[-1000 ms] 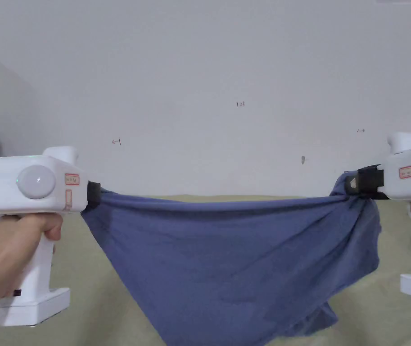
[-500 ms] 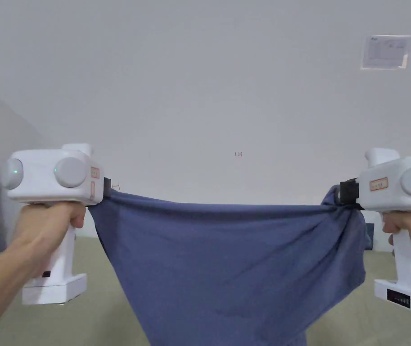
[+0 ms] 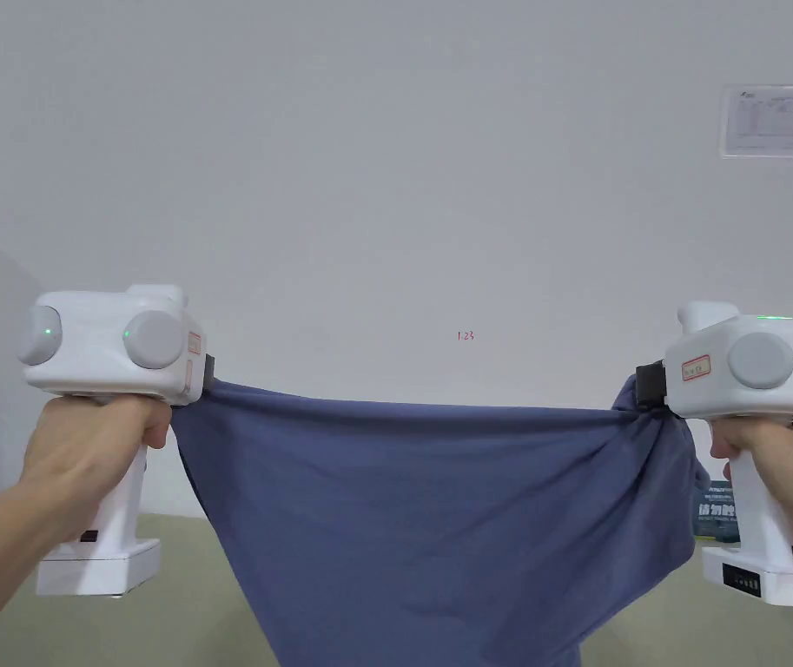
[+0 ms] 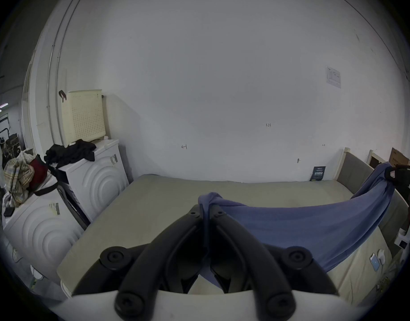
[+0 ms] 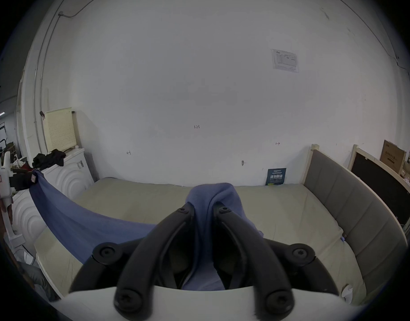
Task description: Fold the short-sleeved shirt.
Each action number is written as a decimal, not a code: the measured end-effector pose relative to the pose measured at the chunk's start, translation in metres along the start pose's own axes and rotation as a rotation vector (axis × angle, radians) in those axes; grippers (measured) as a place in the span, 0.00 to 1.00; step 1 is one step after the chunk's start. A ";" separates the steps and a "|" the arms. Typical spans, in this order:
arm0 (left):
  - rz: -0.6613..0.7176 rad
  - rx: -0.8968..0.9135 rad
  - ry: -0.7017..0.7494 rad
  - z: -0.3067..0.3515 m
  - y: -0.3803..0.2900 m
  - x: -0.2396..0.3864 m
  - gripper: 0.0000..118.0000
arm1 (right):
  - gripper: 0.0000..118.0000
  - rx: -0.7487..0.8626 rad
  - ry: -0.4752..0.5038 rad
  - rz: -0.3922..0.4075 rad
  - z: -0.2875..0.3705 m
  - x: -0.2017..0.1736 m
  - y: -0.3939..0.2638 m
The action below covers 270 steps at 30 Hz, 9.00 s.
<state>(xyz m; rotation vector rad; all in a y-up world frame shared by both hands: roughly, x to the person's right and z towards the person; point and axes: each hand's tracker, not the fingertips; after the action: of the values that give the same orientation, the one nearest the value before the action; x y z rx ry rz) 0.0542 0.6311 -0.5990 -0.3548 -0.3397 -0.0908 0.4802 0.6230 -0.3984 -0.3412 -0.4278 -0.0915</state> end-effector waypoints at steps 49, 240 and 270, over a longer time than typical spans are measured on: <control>0.015 -0.545 -0.143 0.092 -0.438 -0.026 0.00 | 0.14 -0.500 0.003 -0.163 0.123 0.038 -0.443; 0.009 0.071 0.048 -0.027 0.070 0.027 0.00 | 0.04 0.147 -0.123 0.047 0.027 0.054 0.116; -0.041 -0.278 0.007 -0.163 -0.221 0.042 0.00 | 0.04 -0.221 -0.053 0.010 -0.086 0.080 -0.194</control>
<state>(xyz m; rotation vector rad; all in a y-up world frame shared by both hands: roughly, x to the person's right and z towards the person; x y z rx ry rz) 0.1121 0.3660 -0.6562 -0.6224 -0.3283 -0.1802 0.5556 0.4097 -0.3788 -0.5638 -0.4698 -0.1208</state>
